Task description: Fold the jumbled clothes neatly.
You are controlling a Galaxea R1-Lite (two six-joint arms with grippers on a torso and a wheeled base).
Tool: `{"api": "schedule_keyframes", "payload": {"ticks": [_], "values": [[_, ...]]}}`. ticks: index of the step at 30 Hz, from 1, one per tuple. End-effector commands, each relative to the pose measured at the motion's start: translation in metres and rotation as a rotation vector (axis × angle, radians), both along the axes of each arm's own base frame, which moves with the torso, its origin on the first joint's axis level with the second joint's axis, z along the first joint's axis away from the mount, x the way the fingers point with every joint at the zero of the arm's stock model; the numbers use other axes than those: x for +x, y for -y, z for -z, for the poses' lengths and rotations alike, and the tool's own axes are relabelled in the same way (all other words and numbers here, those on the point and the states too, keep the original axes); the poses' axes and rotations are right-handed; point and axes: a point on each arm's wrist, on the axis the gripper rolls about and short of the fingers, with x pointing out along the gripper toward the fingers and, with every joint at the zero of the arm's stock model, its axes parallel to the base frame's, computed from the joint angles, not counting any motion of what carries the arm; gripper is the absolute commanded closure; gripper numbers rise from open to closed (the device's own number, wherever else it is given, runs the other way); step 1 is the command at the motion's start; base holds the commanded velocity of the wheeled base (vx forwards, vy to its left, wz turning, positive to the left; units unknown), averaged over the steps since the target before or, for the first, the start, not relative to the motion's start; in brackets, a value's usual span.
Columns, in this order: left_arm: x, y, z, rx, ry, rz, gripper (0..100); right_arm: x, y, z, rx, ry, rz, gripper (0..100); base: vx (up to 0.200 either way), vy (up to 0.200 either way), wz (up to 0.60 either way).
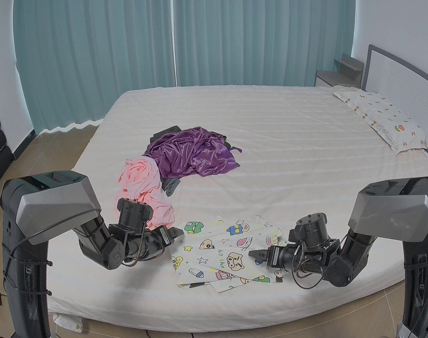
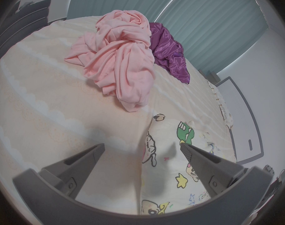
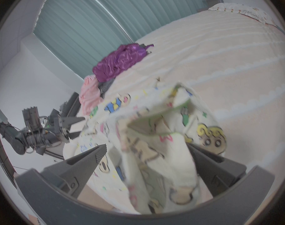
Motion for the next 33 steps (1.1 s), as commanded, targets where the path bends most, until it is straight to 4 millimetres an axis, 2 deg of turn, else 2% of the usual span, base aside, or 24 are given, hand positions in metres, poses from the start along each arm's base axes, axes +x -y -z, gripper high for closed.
{"api": "schedule_keyframes", "payload": {"ticks": [1,3,8,15,25,26,33], "values": [[-0.016,-0.010,-0.013,-0.012,0.013,-0.006,0,-0.010,0.009,-0.018,-0.042,0.004,-0.034,0,0.000,0.000,0.00],[-0.028,-0.018,-0.014,-0.007,-0.005,-0.016,0,-0.015,0.013,-0.021,-0.051,0.007,-0.043,0,0.000,0.000,0.00],[-0.040,-0.024,-0.009,-0.031,-0.027,-0.032,0,-0.022,0.018,-0.020,-0.080,0.000,-0.054,0,0.000,0.000,0.00],[-0.048,-0.027,-0.007,-0.114,-0.009,-0.031,0,-0.040,0.030,-0.028,-0.149,-0.015,-0.099,0,0.000,0.000,0.00],[-0.048,-0.028,-0.007,-0.120,-0.003,-0.035,0,-0.039,0.014,-0.008,-0.156,-0.011,-0.164,0,0.000,0.000,0.00],[-0.048,-0.028,-0.006,-0.118,-0.004,-0.034,0,-0.039,0.013,-0.007,-0.154,-0.006,-0.164,100,0.000,0.000,0.00],[-0.048,-0.028,-0.006,-0.118,-0.005,-0.034,0,-0.043,0.017,-0.008,-0.163,-0.014,-0.158,100,0.000,0.000,0.00]]}}
